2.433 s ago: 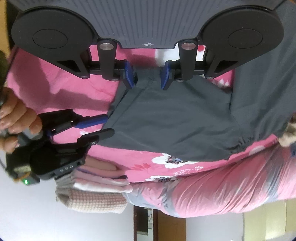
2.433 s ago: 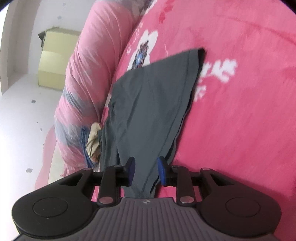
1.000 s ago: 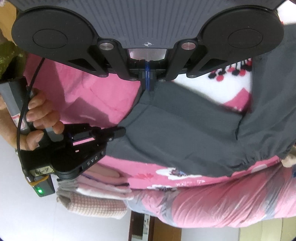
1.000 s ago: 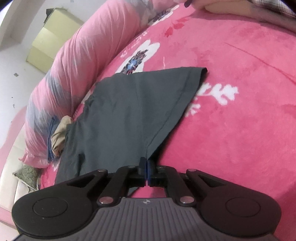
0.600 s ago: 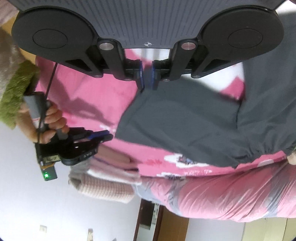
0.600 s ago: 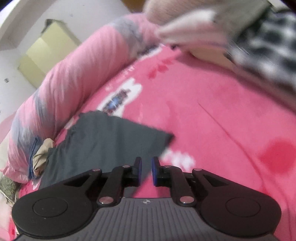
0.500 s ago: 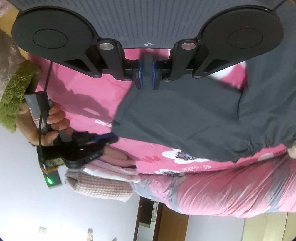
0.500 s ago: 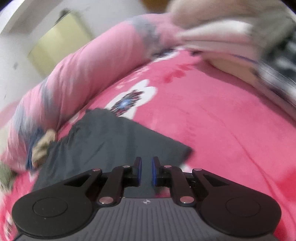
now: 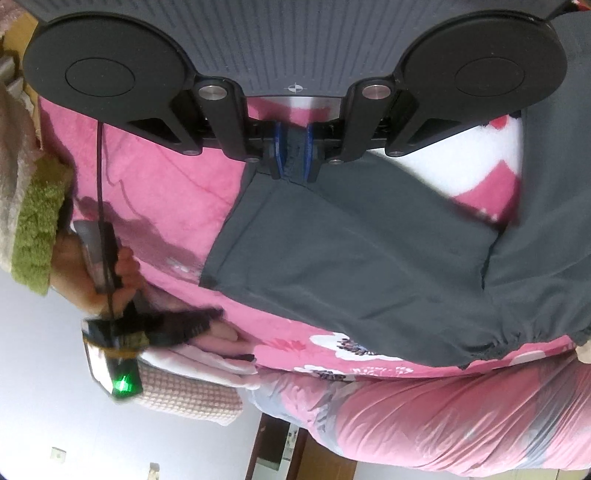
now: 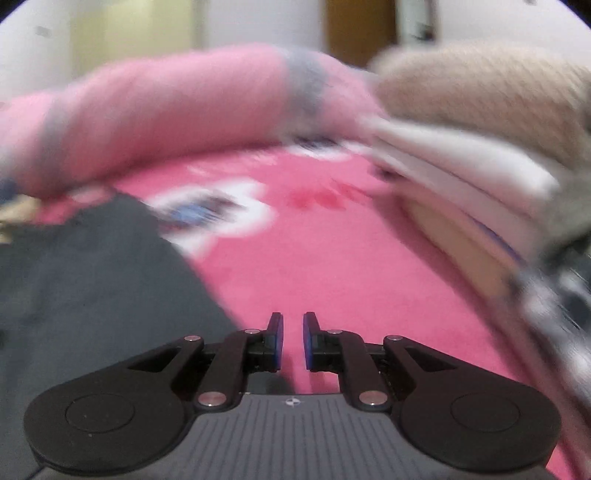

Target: Fold clothes

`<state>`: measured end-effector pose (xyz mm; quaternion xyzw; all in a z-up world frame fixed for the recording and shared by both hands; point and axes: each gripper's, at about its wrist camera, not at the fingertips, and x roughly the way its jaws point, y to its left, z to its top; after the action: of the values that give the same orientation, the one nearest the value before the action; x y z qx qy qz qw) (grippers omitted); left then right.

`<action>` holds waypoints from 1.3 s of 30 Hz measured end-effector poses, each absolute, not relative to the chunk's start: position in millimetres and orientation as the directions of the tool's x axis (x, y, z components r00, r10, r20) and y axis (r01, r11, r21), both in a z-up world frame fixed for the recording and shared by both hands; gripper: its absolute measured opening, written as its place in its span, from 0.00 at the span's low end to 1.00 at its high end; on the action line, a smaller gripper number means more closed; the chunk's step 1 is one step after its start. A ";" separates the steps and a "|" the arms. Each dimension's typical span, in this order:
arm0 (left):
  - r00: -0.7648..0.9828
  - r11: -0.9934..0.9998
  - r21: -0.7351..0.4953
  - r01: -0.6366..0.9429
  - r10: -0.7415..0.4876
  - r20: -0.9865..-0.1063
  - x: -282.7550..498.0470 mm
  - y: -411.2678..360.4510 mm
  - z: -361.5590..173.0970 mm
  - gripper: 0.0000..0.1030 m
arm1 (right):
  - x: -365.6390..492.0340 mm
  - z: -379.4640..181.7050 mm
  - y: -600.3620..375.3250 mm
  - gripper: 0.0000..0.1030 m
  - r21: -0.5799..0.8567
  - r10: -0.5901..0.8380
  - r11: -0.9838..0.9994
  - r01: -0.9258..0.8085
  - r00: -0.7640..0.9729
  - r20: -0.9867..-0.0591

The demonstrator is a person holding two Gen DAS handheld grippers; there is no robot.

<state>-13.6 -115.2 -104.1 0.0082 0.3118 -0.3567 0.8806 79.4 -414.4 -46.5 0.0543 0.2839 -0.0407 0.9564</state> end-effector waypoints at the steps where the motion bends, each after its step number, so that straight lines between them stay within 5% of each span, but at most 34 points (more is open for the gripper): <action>1: 0.552 0.743 -0.204 0.637 -0.625 -0.553 -13.7 -115.5 -104.4 0.13 | 83.1 -43.8 -401.1 0.12 0.087 0.028 0.996 0.022 0.841 -0.540; 5: 0.553 0.734 -0.187 0.653 -0.631 -0.543 -14.5 -116.9 -105.5 0.17 | 103.6 -60.7 -370.9 0.13 0.040 0.160 0.985 -0.168 0.802 -0.576; 10: 0.553 0.726 -0.181 0.663 -0.639 -0.535 -16.9 -116.5 -106.0 0.20 | 125.7 -87.7 -448.9 0.11 0.319 0.077 0.937 0.140 0.808 -0.583; 12: 0.555 0.726 -0.176 0.665 -0.638 -0.533 -17.6 -117.0 -106.2 0.21 | 119.8 -84.9 -469.9 0.12 0.329 -0.041 0.902 0.279 0.815 -0.579; 16: 0.566 0.736 -0.181 0.652 -0.632 -0.529 -21.8 -113.1 -101.2 0.23 | 90.5 -71.0 -473.6 0.13 0.407 -0.035 0.859 0.312 0.827 -0.561; 23: 0.646 0.780 -0.172 0.602 -0.602 -0.469 -51.0 -69.9 -76.7 0.23 | 55.4 -16.0 -386.4 0.13 0.422 0.195 0.906 0.031 0.855 -0.480; 31: 0.755 0.892 -0.276 0.358 -0.450 -0.477 -62.6 21.9 -80.6 0.24 | 46.2 -20.0 -228.0 0.13 0.440 0.597 0.799 -0.409 0.625 -0.503; 39: 0.817 0.926 -0.368 0.085 -0.276 -0.507 -73.8 113.9 -84.9 0.24 | -7.1 -73.4 -156.5 0.13 0.386 0.603 0.791 -0.474 0.500 -0.621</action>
<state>-73.8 113.9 -84.9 -0.1666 0.2870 -0.0961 0.9384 -7.1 -156.5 -73.4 0.0827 0.3903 0.3123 0.8622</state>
